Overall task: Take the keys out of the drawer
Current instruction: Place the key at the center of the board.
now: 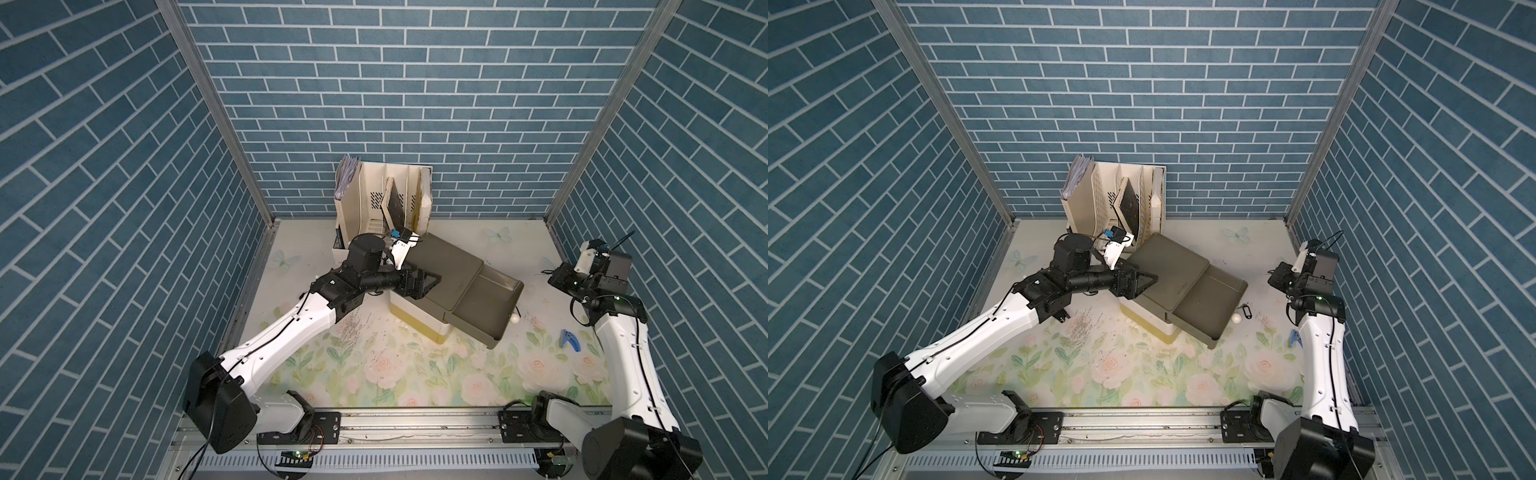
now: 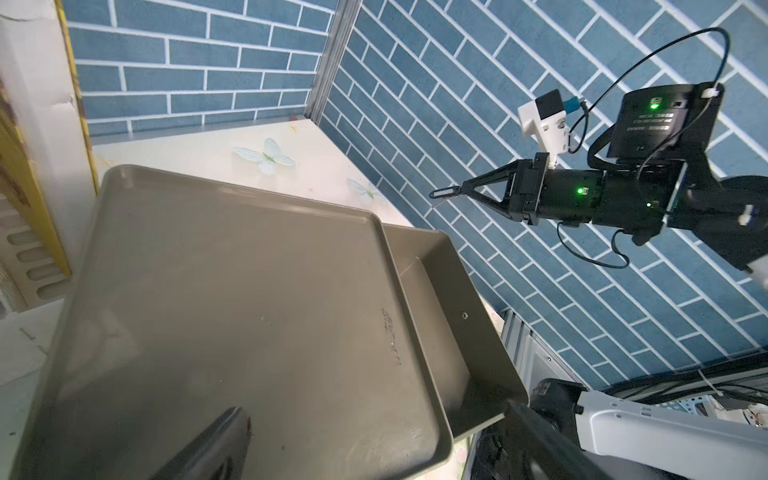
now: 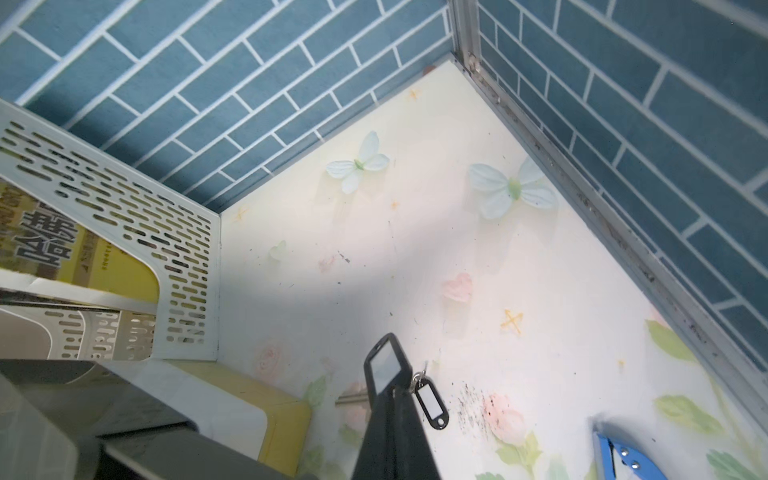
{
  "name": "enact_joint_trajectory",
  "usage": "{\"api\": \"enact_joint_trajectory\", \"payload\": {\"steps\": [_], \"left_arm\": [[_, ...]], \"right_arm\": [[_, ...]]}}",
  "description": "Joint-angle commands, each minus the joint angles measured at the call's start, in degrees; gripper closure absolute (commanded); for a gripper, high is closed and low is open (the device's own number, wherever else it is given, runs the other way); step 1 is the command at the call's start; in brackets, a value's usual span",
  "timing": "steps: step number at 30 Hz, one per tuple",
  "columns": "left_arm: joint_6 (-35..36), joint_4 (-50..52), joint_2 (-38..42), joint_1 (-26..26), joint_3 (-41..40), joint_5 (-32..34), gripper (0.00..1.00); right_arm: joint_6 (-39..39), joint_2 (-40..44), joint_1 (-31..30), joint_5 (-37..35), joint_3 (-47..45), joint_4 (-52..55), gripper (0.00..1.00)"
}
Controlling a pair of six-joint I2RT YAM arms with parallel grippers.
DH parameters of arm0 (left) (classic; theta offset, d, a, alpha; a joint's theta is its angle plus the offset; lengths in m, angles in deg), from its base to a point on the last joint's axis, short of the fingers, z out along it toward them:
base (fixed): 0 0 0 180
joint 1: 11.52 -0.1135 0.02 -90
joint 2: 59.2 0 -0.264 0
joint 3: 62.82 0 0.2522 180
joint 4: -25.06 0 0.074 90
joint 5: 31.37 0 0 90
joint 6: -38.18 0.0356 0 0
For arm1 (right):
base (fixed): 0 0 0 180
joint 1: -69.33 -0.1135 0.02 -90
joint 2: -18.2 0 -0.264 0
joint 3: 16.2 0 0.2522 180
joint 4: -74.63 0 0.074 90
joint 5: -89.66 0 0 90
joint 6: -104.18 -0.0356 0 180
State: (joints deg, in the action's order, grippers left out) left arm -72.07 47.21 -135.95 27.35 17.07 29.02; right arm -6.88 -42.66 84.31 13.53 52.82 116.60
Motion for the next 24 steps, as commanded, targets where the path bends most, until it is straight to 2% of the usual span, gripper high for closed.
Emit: {"api": "enact_joint_trajectory", "payload": {"steps": [1, 11, 24], "left_arm": [[1.3, 1.3, -0.9, 1.0, 1.2, 0.7, 0.00], [3.4, 5.0, -2.6, 2.2, 2.8, 4.4, 0.00], [4.7, 7.4, -3.2, 2.9, 3.8, 6.8, 0.00]], "right_arm": [[-3.1, -0.9, 2.7, 6.2, -4.0, -5.1, 1.00], [-6.5, -5.7, 5.1, 10.4, -15.2, -14.1, 1.00], [-7.6, -13.8, 5.8, 12.2, -20.1, -21.9, 1.00]]}}
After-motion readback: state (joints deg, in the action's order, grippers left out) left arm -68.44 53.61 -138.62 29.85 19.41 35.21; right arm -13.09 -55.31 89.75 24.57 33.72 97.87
